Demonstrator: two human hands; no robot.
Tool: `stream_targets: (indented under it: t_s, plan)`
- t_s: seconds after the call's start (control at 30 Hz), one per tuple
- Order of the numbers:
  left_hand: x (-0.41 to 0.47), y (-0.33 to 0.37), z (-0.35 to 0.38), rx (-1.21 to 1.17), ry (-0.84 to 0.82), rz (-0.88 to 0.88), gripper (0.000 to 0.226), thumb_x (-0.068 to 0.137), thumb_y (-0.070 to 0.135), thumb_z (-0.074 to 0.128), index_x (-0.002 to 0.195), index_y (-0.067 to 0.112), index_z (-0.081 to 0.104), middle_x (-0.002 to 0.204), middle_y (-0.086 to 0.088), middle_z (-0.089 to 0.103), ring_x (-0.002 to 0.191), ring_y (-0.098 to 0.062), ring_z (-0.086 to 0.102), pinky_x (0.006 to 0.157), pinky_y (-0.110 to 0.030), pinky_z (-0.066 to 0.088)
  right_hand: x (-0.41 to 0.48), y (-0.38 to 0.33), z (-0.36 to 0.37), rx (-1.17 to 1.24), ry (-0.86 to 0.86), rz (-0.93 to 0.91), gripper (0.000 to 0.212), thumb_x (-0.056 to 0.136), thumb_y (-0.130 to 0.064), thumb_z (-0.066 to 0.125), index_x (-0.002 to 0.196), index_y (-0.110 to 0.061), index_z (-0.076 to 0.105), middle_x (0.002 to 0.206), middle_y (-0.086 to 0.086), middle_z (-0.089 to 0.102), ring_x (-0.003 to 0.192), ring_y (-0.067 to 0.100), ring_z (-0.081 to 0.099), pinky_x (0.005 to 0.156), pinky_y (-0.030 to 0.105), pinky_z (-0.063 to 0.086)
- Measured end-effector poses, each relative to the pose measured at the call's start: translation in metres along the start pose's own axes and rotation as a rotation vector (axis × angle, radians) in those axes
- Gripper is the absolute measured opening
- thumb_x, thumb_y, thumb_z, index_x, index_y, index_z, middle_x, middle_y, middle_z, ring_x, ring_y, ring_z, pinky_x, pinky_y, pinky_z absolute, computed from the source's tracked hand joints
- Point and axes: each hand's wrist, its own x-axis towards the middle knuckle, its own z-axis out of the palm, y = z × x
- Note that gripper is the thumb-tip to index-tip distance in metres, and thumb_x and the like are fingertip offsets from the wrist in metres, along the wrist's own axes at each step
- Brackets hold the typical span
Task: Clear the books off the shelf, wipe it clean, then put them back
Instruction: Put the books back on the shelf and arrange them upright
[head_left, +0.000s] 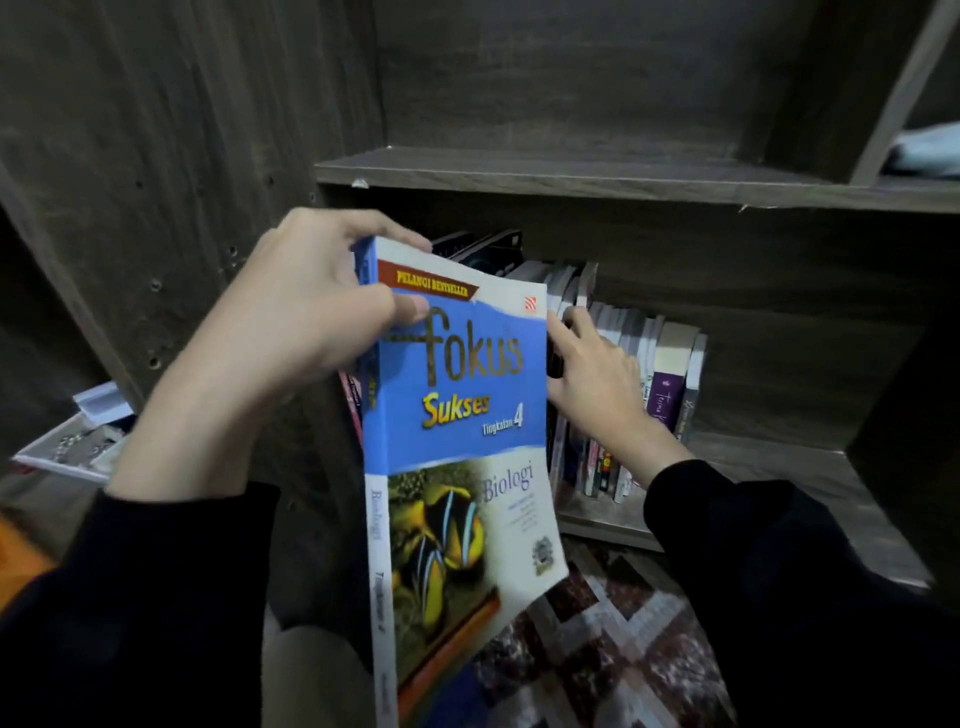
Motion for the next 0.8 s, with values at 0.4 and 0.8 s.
stream_targets:
  t_s: [0.4, 0.8]
  plan:
    - [0.032, -0.01, -0.007, 0.134, 0.069, -0.048, 0.03, 0.075, 0.008, 0.074, 0.095, 0.03, 0.07, 0.09, -0.001, 0.071, 0.084, -0.019, 0.068, 0.066, -0.038, 0.058, -0.001, 0.004, 0.0, 0.001, 0.019, -0.018, 0.051, 0.093, -0.051, 0.047, 0.137, -0.029, 0.035, 0.124, 0.002, 0.042, 0.071, 0.024, 0.058, 0.053, 0.03, 0.036]
    - [0.042, 0.005, 0.017, -0.01, 0.011, 0.031, 0.032, 0.075, 0.004, 0.074, 0.088, 0.034, 0.068, 0.092, -0.001, 0.071, 0.085, -0.019, 0.069, 0.068, -0.041, 0.059, -0.003, 0.002, -0.003, 0.026, 0.001, 0.003, 0.05, 0.093, -0.044, 0.047, 0.139, -0.032, 0.033, 0.127, -0.001, 0.04, 0.075, 0.022, 0.06, 0.057, 0.029, 0.036]
